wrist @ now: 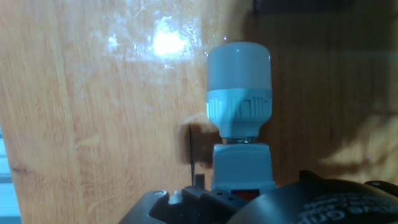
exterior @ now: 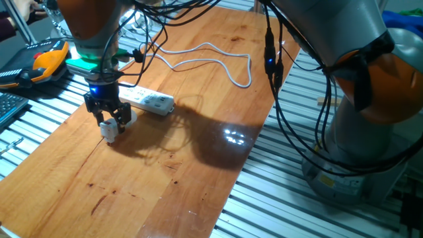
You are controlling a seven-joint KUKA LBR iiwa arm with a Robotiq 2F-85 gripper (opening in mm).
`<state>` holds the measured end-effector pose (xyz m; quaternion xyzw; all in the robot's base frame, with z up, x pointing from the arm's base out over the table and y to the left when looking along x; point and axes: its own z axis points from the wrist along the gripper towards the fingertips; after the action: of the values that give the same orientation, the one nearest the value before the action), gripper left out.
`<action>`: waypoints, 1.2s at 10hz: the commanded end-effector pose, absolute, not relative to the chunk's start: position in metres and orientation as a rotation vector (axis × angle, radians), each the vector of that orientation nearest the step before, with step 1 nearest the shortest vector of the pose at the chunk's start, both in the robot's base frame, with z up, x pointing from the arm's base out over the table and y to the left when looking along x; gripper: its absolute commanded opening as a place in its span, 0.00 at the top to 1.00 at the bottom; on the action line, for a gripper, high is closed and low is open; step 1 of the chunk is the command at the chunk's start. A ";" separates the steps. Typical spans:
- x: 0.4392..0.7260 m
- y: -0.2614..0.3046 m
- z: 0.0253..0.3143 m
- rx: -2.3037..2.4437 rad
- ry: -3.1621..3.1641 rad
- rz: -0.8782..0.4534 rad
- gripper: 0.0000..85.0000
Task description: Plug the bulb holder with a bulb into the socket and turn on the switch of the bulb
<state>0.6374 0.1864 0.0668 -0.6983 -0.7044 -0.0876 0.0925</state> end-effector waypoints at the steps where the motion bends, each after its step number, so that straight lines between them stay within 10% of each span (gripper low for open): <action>1: 0.637 0.186 0.066 -2.071 -2.088 -0.262 0.20; 12: 0.636 0.189 0.060 -2.027 -2.084 -0.283 0.20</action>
<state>0.6363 0.1893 0.0598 -0.6898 -0.7089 -0.0968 0.1106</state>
